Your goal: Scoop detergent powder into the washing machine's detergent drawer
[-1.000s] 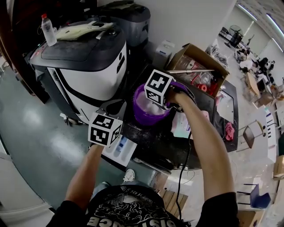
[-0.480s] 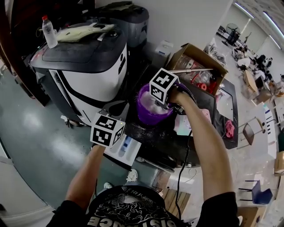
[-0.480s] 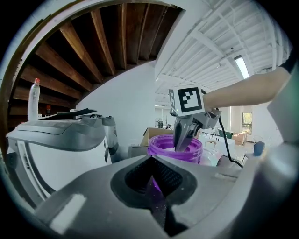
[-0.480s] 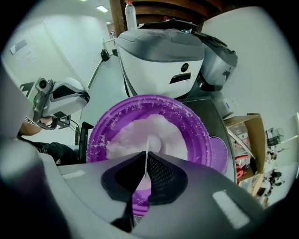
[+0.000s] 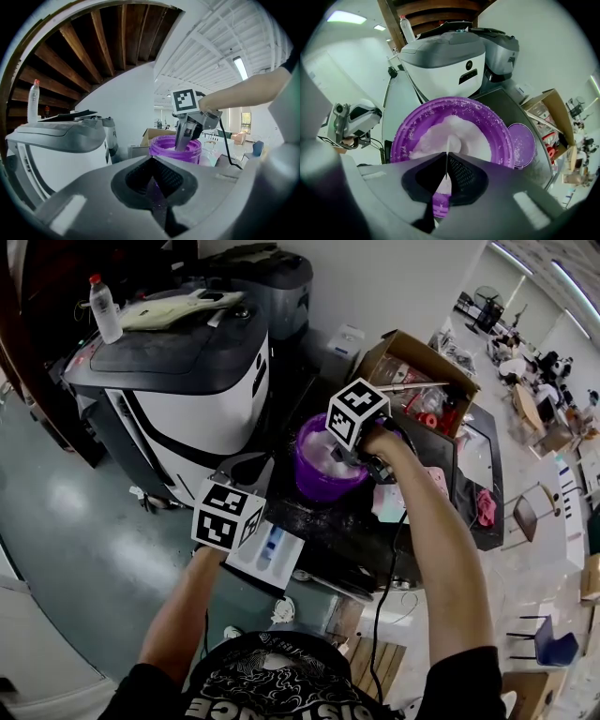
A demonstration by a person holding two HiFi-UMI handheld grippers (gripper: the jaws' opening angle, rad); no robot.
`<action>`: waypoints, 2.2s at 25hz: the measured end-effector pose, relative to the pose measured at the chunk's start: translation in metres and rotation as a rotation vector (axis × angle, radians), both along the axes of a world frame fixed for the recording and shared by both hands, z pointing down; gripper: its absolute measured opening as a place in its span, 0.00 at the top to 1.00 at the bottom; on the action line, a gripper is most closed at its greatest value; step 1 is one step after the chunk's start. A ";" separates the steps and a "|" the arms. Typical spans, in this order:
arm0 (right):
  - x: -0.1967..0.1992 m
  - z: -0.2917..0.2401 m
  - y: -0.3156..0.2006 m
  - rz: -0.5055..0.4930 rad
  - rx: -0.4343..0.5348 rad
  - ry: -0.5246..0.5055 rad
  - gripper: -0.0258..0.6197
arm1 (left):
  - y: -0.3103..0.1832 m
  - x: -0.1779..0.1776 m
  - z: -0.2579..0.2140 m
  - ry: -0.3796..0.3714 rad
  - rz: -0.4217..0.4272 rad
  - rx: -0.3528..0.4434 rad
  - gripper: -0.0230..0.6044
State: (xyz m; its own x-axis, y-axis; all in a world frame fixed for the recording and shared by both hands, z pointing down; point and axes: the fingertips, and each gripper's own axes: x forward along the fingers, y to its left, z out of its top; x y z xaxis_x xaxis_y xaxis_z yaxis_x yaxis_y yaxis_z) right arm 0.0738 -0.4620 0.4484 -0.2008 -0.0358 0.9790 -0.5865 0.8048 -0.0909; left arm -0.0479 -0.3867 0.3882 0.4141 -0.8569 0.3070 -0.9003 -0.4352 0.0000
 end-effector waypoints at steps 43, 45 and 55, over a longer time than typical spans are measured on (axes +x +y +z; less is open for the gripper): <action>-0.004 -0.064 0.012 0.690 -0.112 -0.892 0.90 | 0.015 0.031 -0.018 0.002 0.102 0.036 0.96; -0.003 -0.066 0.013 0.733 -0.123 -0.949 0.90 | 0.016 0.031 -0.019 0.007 0.103 0.037 0.96; 0.008 -0.075 0.012 0.912 -0.137 -1.186 0.90 | 0.017 0.028 -0.022 0.029 0.097 0.039 0.96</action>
